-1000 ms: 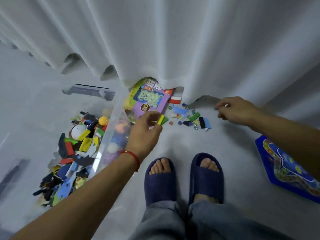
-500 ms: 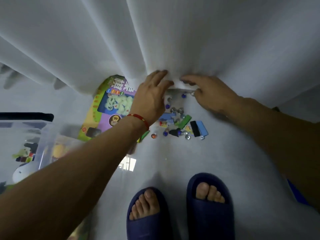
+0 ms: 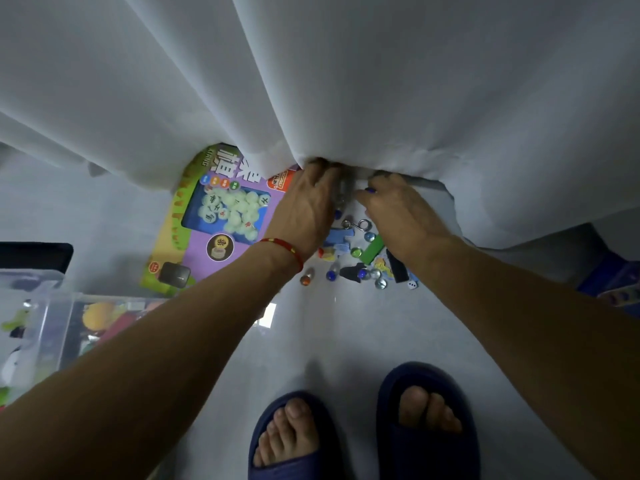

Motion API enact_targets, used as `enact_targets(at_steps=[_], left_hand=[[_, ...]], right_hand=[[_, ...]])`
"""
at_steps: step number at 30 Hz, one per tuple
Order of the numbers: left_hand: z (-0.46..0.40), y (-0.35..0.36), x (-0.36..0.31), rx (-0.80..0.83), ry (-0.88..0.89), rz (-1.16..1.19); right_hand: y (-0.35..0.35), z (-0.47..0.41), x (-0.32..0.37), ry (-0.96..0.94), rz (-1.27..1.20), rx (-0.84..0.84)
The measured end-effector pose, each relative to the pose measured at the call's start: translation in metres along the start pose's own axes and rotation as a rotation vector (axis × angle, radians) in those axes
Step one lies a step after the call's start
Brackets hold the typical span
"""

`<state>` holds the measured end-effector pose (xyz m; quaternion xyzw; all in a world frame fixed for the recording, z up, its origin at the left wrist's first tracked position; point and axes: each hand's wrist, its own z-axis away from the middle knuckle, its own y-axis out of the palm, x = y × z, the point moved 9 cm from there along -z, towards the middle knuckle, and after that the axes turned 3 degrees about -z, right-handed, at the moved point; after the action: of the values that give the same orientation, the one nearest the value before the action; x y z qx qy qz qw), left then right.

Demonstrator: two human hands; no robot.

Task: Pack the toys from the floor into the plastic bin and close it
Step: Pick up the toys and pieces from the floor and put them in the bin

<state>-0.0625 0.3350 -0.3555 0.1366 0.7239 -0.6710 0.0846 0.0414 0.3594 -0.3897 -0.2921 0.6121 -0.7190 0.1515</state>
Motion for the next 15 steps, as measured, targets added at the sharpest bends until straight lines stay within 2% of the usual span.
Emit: enact_targets(at_steps=[4, 6, 9, 13, 15], left_hand=[[-0.014, 0.01, 0.003, 0.009, 0.024, -0.011], [-0.017, 0.015, 0.004, 0.01, 0.036, -0.012], [-0.017, 0.019, 0.002, -0.018, 0.046, 0.026], [-0.005, 0.025, 0.001, -0.03, 0.051, 0.059], [0.005, 0.025, -0.001, -0.03, 0.051, 0.08]], right_hand=[[0.003, -0.008, -0.008, 0.022, -0.052, -0.015], [-0.003, -0.007, -0.018, 0.121, -0.233, -0.072], [-0.006, 0.009, -0.032, 0.414, -0.72, -0.133], [0.022, 0.043, -0.032, 0.875, -1.526, -0.099], [0.028, 0.053, -0.03, 0.979, -1.813, -0.066]])
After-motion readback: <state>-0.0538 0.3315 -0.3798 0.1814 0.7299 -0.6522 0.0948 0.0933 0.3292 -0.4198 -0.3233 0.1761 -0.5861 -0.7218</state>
